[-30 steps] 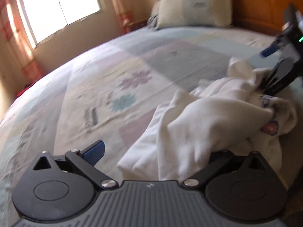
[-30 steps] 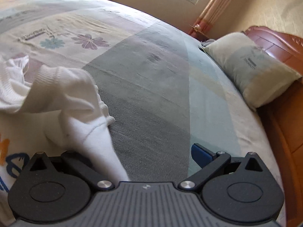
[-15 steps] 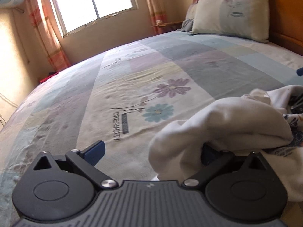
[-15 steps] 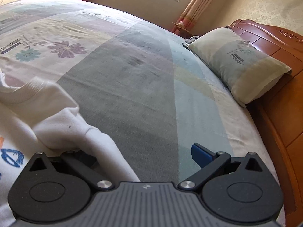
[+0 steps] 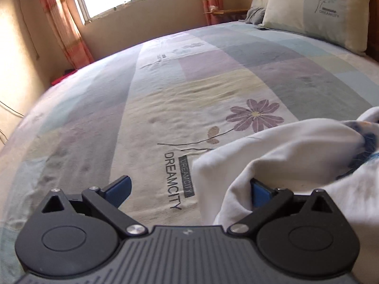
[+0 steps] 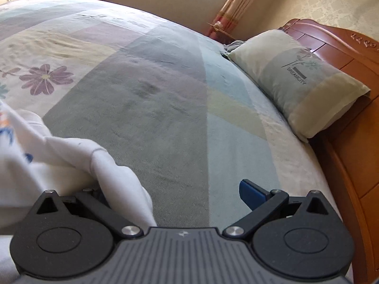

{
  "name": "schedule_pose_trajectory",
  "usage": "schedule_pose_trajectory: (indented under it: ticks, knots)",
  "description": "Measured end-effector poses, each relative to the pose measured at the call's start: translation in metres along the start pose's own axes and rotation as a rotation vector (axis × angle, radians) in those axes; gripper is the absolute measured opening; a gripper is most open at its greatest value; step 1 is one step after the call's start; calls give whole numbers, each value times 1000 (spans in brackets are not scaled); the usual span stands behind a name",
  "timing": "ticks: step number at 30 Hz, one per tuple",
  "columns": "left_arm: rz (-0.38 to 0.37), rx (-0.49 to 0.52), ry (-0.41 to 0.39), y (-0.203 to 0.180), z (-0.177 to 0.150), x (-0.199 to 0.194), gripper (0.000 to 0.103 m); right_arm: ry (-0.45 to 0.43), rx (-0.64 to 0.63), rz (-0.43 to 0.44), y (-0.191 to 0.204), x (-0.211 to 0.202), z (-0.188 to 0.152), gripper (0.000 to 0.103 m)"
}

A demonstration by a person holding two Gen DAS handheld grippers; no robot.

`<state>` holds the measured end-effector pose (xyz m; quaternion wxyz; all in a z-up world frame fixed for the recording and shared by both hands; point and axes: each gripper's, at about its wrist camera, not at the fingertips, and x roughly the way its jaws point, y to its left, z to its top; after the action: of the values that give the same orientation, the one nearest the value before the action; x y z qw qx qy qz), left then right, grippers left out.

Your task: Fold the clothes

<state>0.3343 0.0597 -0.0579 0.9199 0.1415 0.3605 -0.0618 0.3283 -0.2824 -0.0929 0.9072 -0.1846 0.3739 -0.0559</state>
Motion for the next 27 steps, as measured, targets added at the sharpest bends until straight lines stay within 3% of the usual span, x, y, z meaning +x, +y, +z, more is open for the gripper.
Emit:
schedule_pose_trajectory:
  ticks: [3,7,10,15,19,21,27]
  knots:
    - [-40,-8,-22,2,-8,-18,99,-24,3,52,-1,-17,-1,103]
    - [-166,-17,10,-6,-27,-33,100,-60,26,194,2,-46,-1,103]
    - [-215,-11,33,-20,-46,-39,100,-53,14,257,14,-61,-4,103]
    - [-394,18,108,-39,-83,-52,100,23,-59,338,34,-72,-34,103]
    - [-383,71,123,-45,-101,-67,100,65,-85,345,37,-83,-55,103]
    - [-370,34,117,-37,-104,-75,100,22,-118,363,51,-96,-47,103]
    - [-197,-59,115,-10,-101,-89,100,-118,-225,421,97,-133,-22,103]
